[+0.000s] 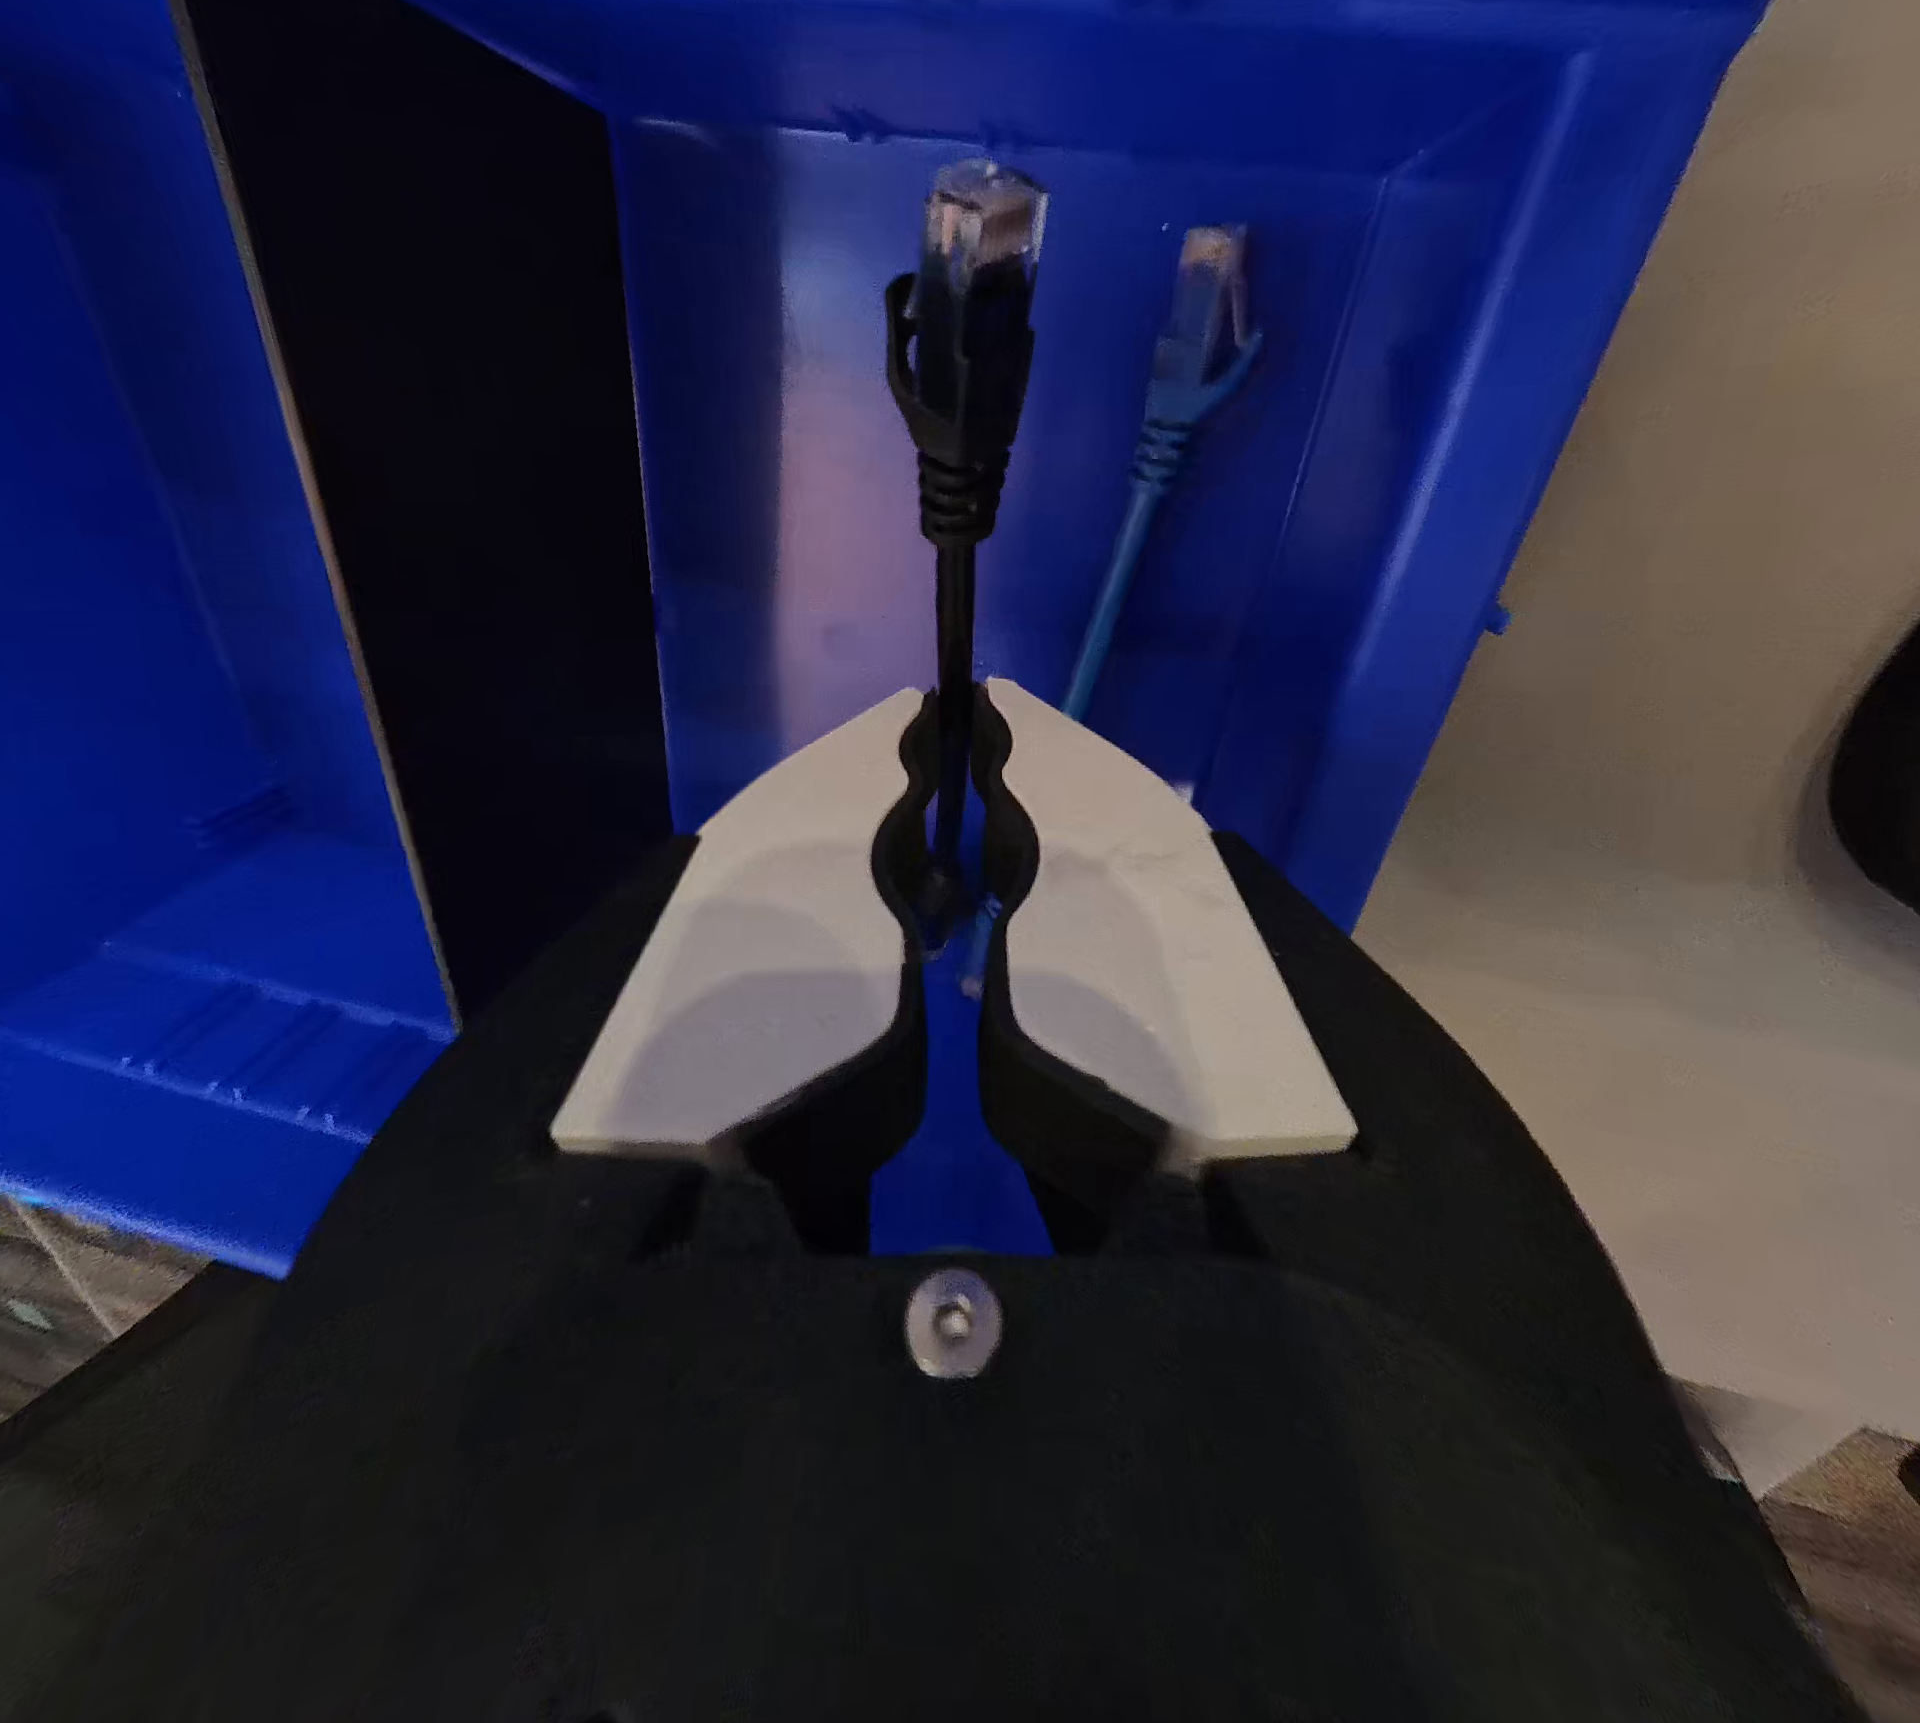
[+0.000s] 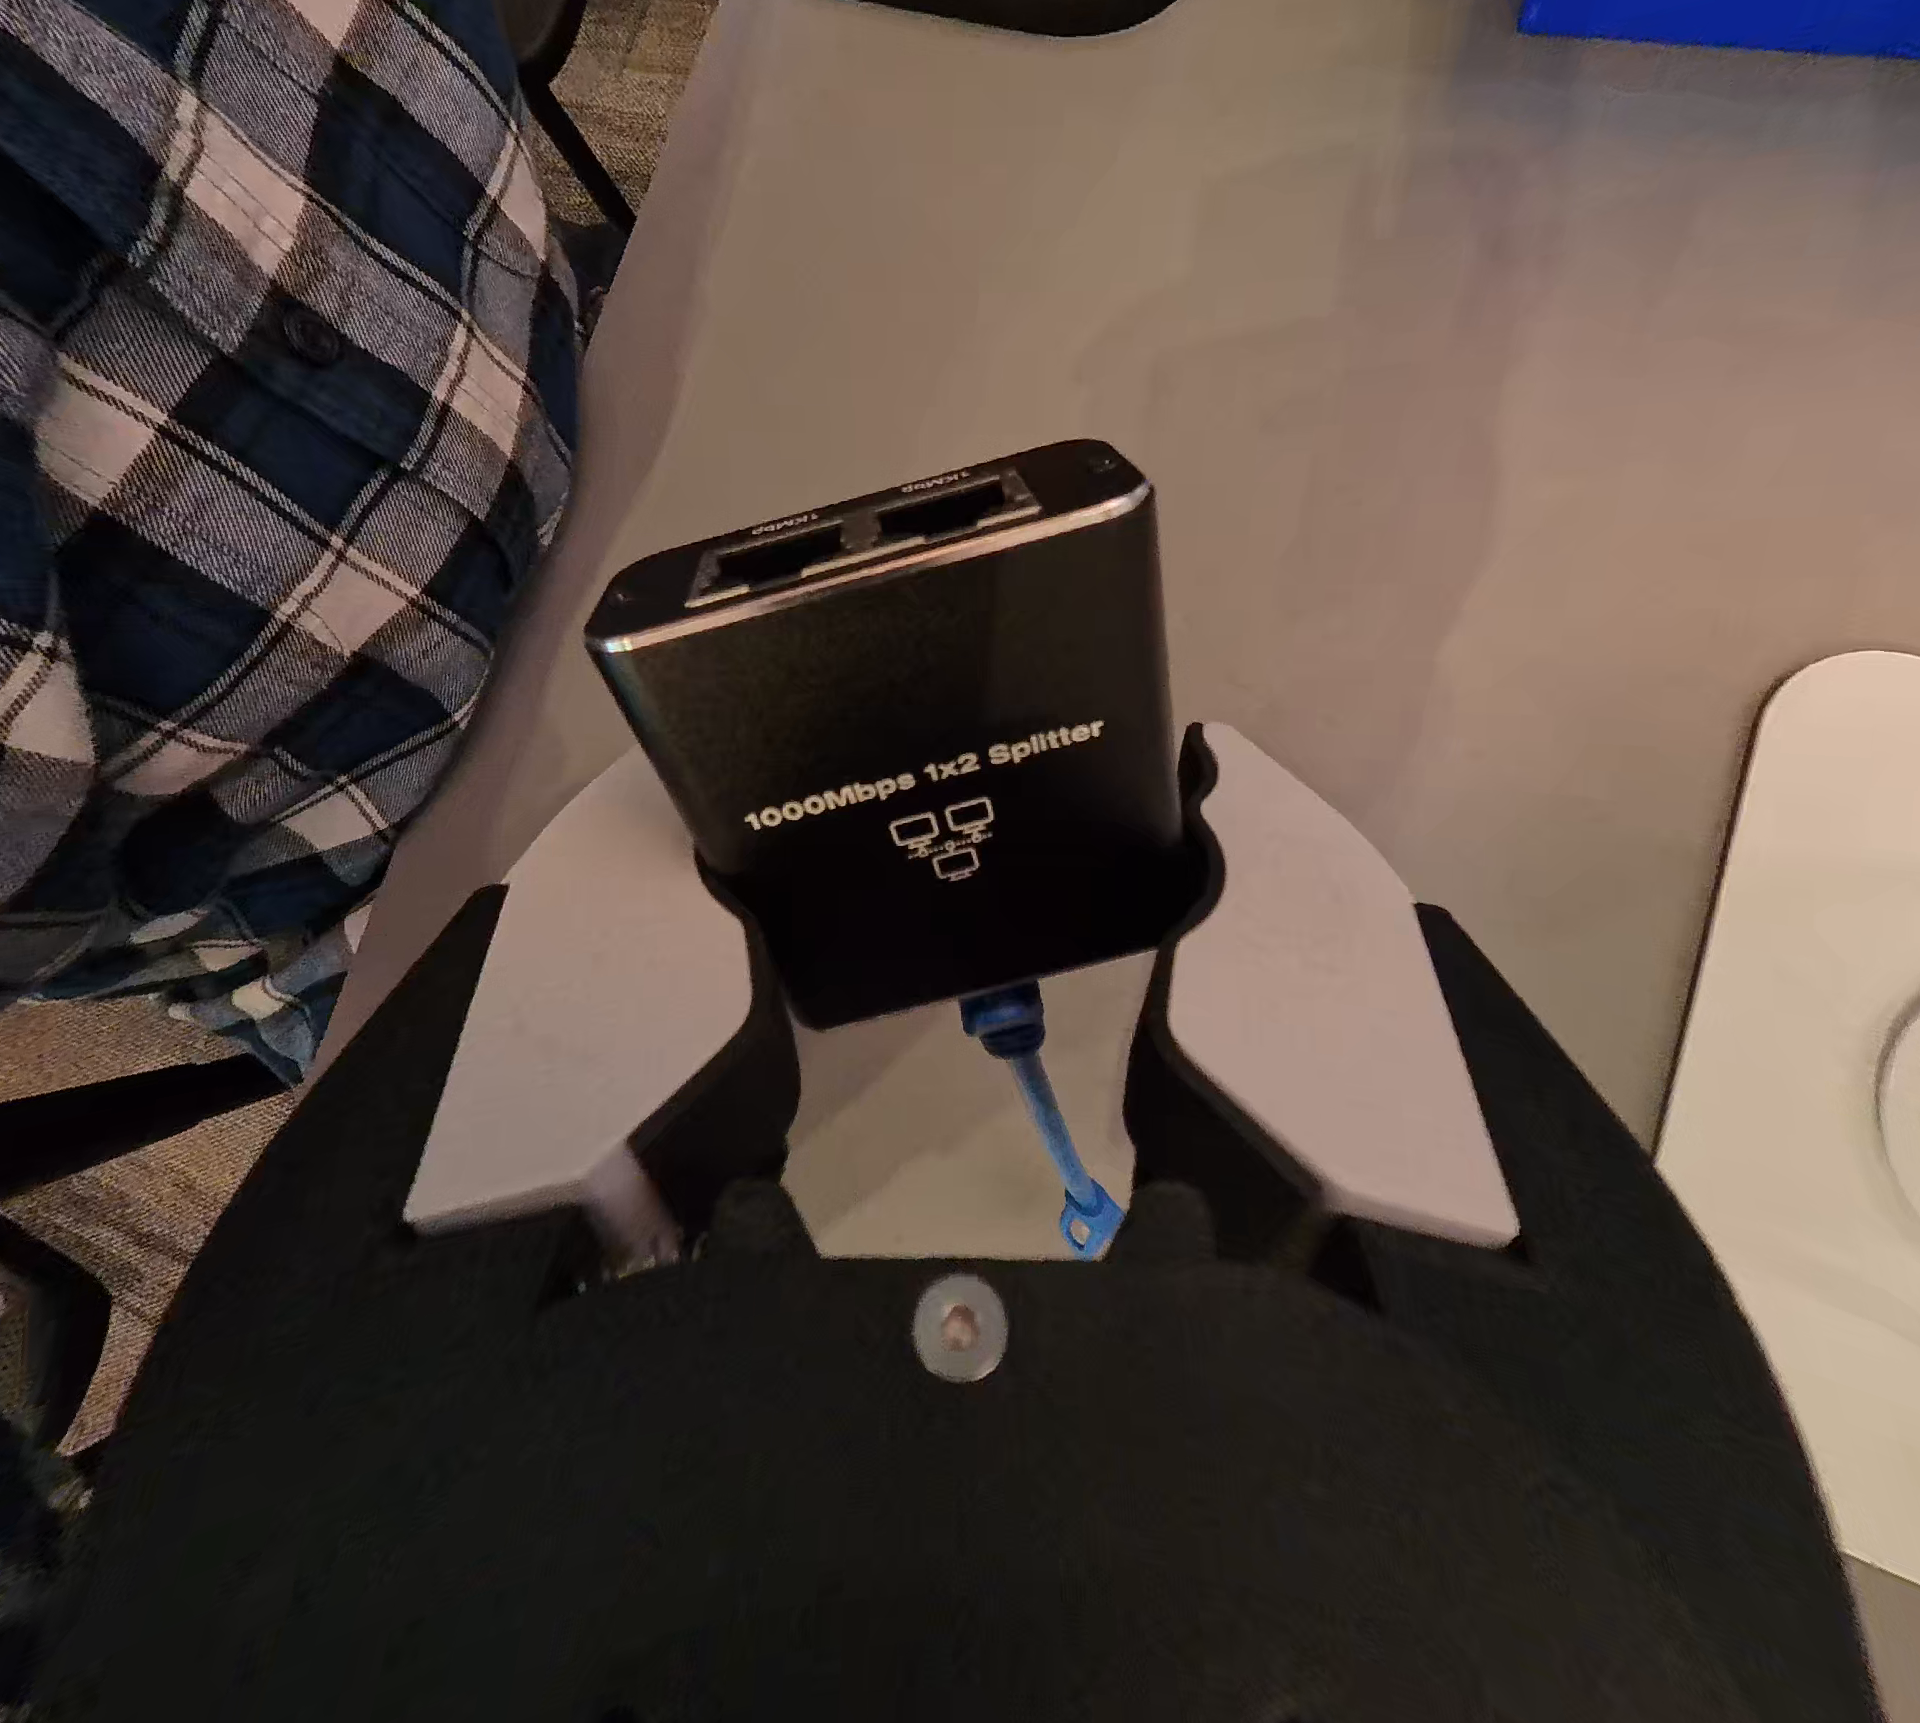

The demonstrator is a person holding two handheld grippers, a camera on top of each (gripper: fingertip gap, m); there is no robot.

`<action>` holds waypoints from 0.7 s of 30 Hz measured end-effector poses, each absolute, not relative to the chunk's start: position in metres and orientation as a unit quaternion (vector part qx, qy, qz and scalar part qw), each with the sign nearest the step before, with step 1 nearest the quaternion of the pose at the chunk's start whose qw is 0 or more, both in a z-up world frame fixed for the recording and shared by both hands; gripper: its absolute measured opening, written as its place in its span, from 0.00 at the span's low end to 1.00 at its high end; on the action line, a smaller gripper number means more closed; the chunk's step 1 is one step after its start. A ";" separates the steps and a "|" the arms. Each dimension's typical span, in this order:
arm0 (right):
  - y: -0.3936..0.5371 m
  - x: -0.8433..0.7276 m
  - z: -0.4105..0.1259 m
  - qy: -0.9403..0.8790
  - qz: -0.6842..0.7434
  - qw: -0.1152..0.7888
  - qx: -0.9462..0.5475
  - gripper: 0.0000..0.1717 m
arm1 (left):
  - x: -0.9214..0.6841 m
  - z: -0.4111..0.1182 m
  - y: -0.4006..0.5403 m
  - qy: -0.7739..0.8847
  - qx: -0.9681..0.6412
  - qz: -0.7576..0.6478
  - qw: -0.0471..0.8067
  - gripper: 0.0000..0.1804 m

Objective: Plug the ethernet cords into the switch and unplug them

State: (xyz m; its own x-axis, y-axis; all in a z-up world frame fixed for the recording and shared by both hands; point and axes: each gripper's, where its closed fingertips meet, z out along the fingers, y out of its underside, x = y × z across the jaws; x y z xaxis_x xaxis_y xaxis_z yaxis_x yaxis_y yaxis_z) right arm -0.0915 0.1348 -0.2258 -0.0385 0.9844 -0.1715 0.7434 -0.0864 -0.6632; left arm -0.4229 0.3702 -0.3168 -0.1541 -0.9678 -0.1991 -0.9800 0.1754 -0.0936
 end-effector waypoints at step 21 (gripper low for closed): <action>0.126 -0.061 -0.216 -0.630 0.297 0.226 -0.681 0.47 | -0.306 -0.192 0.254 0.703 -0.642 0.094 0.290 0.03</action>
